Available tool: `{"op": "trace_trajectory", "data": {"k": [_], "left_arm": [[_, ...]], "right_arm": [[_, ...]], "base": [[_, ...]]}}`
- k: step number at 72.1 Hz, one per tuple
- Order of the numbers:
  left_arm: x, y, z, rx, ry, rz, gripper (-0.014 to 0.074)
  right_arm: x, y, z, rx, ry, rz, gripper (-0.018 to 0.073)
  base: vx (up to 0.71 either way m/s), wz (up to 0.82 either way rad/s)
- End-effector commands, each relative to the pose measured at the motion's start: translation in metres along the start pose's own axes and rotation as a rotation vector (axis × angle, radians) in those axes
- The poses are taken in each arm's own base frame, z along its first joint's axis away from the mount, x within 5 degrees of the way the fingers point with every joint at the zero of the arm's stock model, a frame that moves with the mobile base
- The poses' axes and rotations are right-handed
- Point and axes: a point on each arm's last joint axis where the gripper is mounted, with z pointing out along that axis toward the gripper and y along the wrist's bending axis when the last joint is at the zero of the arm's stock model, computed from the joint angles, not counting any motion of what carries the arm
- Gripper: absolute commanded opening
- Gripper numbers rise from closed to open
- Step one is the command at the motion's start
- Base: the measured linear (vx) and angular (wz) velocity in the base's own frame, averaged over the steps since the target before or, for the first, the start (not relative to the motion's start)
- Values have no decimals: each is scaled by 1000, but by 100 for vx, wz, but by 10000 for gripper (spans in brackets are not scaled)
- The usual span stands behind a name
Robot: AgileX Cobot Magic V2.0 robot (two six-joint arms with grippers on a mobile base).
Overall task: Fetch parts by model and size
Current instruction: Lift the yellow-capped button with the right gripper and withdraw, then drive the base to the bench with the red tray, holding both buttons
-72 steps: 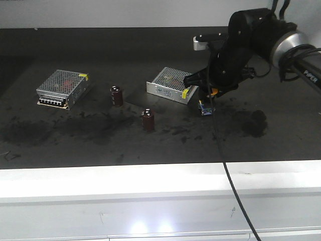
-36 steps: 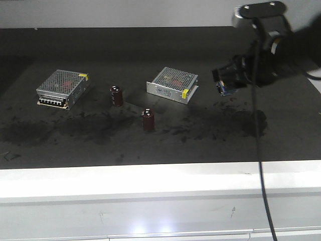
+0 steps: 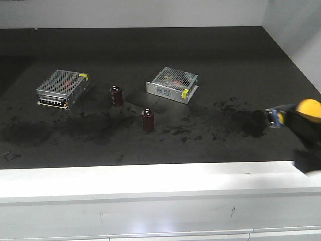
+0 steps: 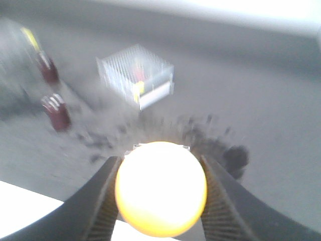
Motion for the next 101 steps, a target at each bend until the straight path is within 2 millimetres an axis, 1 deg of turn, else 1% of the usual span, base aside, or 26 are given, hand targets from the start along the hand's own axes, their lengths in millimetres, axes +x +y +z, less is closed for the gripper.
{"op": "trace_trajectory", "data": {"k": [1, 3, 7, 12, 17, 22, 27, 33, 78, 101], "left_arm": [[-13, -2, -1, 19, -81, -3, -8], [-13, -2, -1, 19, -81, -3, -8], [-13, -2, -1, 19, -81, -3, -8], [-13, -2, -1, 19, -81, -3, -8], [-13, -2, -1, 19, -81, -3, -8], [-13, -2, -1, 19, -81, -3, -8], [-13, -2, -1, 19, -81, -3, -8], [-13, -2, -1, 19, -81, -3, -8], [-13, -2, -1, 19, -81, -3, -8], [-13, -2, -1, 18, -81, -2, -8]], "right_arm": [[-6, -1, -35, 20, -209, -6, -10], [-2, 0, -41, 21, -225, -7, -10], [6, 0, -59, 25, -285, -6, -10], [17, 2, -75, 25, -330, 1, -10], [29, 3, -86, 21, -360, 9, -10], [39, 4, -90, 16, -373, 19, -10], [47, 5, -90, 13, -378, 25, -10], [52, 5, -90, 12, -376, 26, -10], [52, 5, -90, 12, -372, 25, -10], [52, 5, -90, 12, -372, 25, -10]], "base": [[0, 0], [0, 0], [0, 0], [0, 0], [0, 0], [0, 0], [0, 0], [0, 0], [-1, 3], [-10, 49]]}}
